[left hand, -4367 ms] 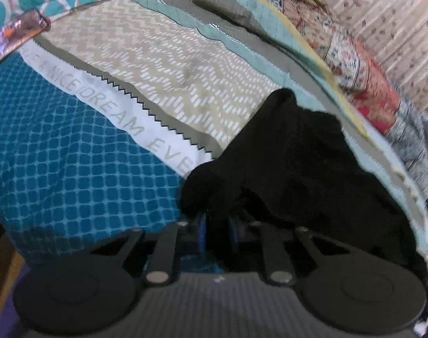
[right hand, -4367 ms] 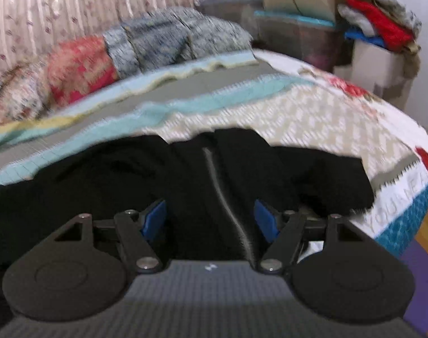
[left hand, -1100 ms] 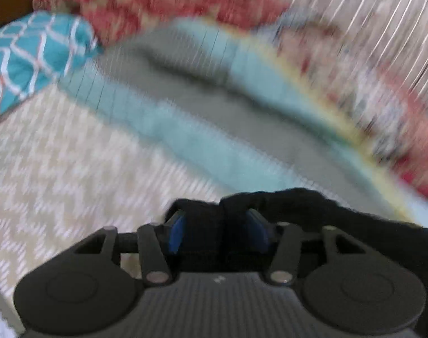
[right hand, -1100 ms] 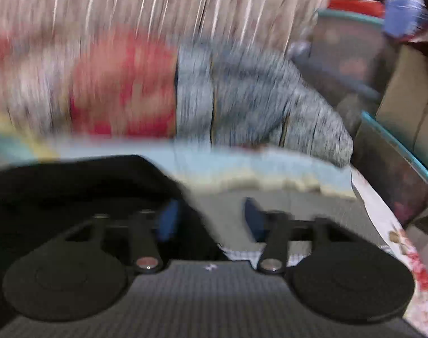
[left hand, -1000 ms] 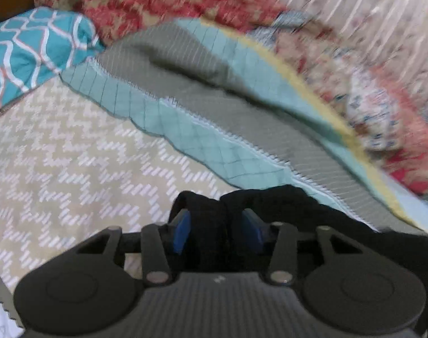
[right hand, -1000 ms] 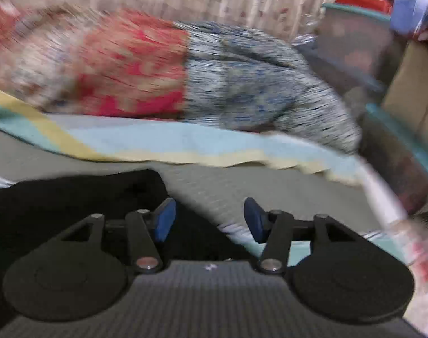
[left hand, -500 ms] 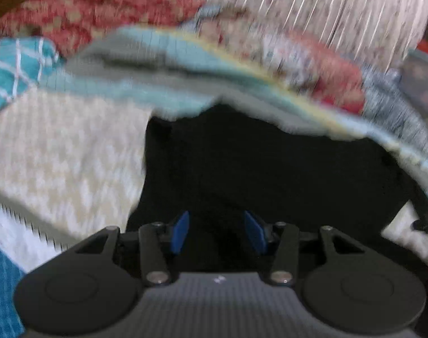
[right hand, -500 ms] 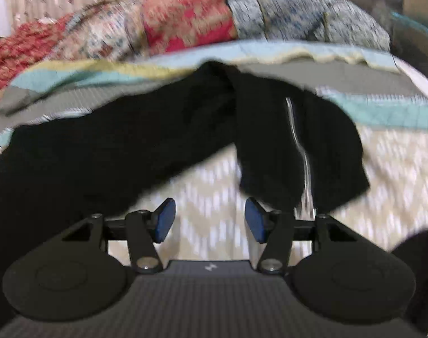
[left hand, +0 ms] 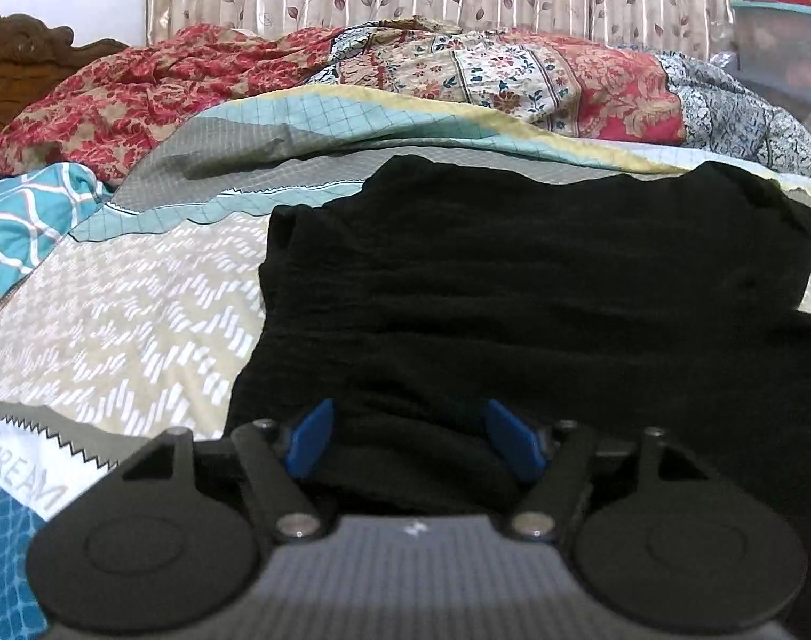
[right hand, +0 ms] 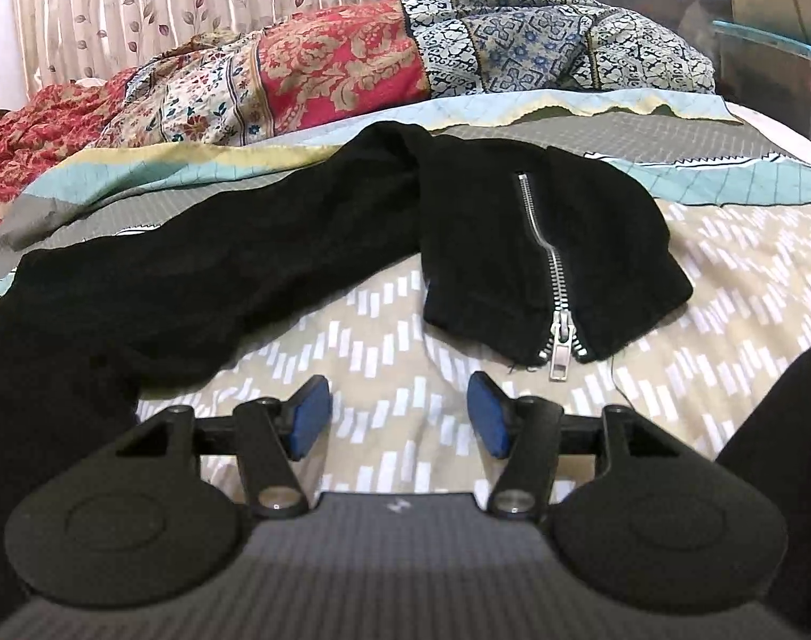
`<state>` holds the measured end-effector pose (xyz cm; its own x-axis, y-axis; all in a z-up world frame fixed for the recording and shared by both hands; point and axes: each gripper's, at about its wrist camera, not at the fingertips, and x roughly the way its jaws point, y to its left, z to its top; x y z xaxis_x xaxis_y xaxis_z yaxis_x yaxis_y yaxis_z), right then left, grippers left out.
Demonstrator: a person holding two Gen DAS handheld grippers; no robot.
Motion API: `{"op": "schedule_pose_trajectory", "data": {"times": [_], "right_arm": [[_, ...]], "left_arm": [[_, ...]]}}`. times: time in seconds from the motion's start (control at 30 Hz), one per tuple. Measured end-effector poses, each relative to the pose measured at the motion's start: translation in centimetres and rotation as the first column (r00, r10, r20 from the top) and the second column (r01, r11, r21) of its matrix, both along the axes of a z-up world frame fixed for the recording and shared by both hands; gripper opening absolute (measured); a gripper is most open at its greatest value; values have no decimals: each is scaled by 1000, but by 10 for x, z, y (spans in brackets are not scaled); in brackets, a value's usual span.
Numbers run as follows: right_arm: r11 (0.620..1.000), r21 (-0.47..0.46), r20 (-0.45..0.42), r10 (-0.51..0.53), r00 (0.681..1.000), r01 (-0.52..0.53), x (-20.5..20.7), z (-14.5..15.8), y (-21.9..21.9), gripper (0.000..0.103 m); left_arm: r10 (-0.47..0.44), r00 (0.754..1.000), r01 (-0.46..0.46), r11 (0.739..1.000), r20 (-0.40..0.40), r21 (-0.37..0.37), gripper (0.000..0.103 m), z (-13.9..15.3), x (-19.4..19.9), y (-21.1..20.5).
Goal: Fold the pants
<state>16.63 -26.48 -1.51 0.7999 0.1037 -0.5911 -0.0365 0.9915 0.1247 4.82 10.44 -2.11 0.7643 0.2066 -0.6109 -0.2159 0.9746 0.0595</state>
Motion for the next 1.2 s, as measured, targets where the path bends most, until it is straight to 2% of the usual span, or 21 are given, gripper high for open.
{"op": "schedule_pose_trajectory", "data": {"times": [0.13,0.2,0.27,0.37,0.43,0.53,0.67,0.7,0.73,0.77,0.8,0.87,0.93,0.97,1.1,1.2], "right_arm": [[1000,-12,8,2,1000,-2,-4,-3,3,63],[1000,-15,9,2,1000,-2,-5,-3,3,64],[1000,-9,10,4,1000,-4,-5,-4,2,65],[1000,-5,12,8,1000,-8,-4,-5,3,68],[1000,-9,13,11,1000,-11,-4,-5,5,69],[1000,-4,15,11,1000,-11,-5,-5,4,69],[1000,0,16,11,1000,-11,-6,-4,4,69],[1000,3,16,11,1000,-11,-6,-4,3,69],[1000,6,17,11,1000,-11,-6,-4,3,69],[1000,10,17,11,1000,-11,-6,-4,2,69],[1000,12,18,13,1000,-13,-6,-5,2,69],[1000,13,19,14,1000,-14,-6,-5,1,69],[1000,10,19,14,1000,-14,-6,-4,1,69],[1000,7,19,14,1000,-14,-6,-4,2,69],[1000,-16,15,4,1000,-3,-6,-2,4,69],[997,-54,27,-47,999,49,-11,6,5,69]], "left_arm": [[3,1000,-3,1000,-17,-5,67,6,1,1],[29,999,-30,996,-12,-84,65,22,-2,6],[38,997,-26,983,64,-182,65,48,-10,8],[-6,984,41,980,176,-194,66,80,-10,-6],[-61,977,101,976,205,-195,67,87,1,-17],[-83,984,112,977,160,-184,67,70,24,-28],[-15,1000,13,980,-9,-197,66,22,39,-16],[14,999,-24,978,-50,-205,61,8,38,-7],[6,999,-13,974,-32,-224,60,-4,31,2],[-8,1000,11,972,15,-236,60,-5,24,6],[-8,1000,11,973,10,-231,60,-3,23,5],[-11,1000,10,984,-9,-176,63,-4,28,-3],[-35,999,32,993,-21,-115,75,-6,31,-13],[-41,999,38,994,-27,-103,76,-7,32,-16],[-44,999,42,992,-23,-117,77,-7,32,-17],[-44,999,41,992,-23,-116,77,-8,30,-19]]}}
